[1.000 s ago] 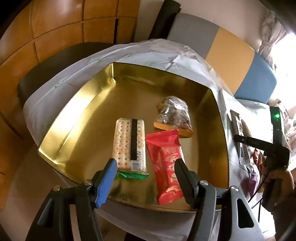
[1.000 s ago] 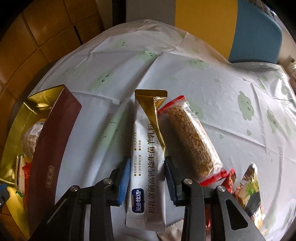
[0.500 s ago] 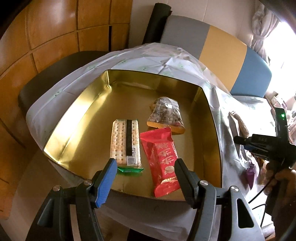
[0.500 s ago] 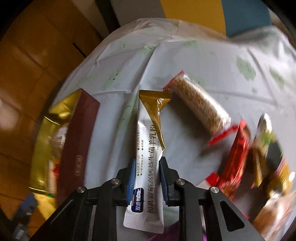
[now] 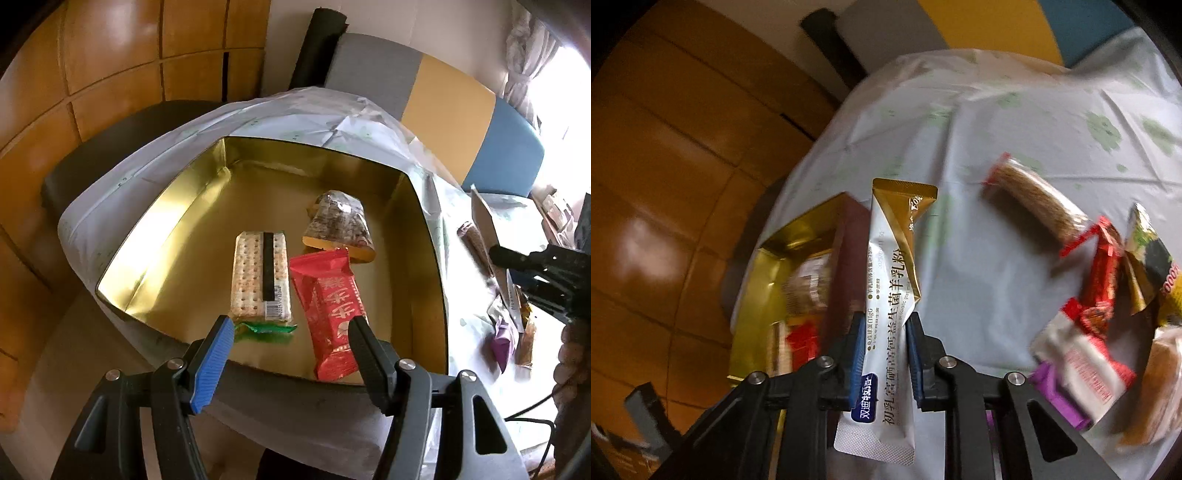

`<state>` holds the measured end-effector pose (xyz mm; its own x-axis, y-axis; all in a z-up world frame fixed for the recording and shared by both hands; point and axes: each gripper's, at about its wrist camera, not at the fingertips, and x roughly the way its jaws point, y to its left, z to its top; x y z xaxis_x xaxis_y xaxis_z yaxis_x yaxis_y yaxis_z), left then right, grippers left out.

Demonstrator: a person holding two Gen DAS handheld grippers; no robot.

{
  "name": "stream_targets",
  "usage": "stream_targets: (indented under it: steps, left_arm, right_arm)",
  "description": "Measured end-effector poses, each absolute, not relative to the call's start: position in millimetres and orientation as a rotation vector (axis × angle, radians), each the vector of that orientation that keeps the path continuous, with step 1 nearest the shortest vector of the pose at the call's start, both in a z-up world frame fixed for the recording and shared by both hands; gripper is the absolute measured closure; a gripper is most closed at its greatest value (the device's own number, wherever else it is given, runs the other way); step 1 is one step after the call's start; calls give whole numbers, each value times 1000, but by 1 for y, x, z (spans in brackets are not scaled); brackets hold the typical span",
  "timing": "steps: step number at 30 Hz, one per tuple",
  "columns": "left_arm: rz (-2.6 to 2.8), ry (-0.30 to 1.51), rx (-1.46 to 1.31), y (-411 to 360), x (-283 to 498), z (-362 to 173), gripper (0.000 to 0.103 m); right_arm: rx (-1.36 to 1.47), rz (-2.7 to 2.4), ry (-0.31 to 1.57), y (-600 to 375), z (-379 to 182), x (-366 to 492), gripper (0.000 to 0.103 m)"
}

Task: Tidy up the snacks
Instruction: 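Carry the white stick packet into the gold tray and open the right gripper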

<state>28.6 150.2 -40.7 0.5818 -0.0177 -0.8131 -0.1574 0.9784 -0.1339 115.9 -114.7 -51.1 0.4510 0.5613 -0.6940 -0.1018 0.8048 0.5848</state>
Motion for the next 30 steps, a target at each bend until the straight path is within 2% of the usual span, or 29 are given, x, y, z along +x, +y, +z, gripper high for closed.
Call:
stream_targets:
  steps: [12,15,18,30]
  left_arm:
    - [98,942,-234,166,22,-43,38]
    - [99,938,-234,167,21,-43,38]
    - [102,936,-230,168,20,-44,38]
    - [88,932,-200,159,19,-40,38]
  right_arm:
    - [515,559,1025,-43,-24,109,81]
    - [515,555,1066,-27,-33,117,76]
    - [505,555,1090,-21,-41,121,66]
    - [366,532,1049,-38,-43,91,66]
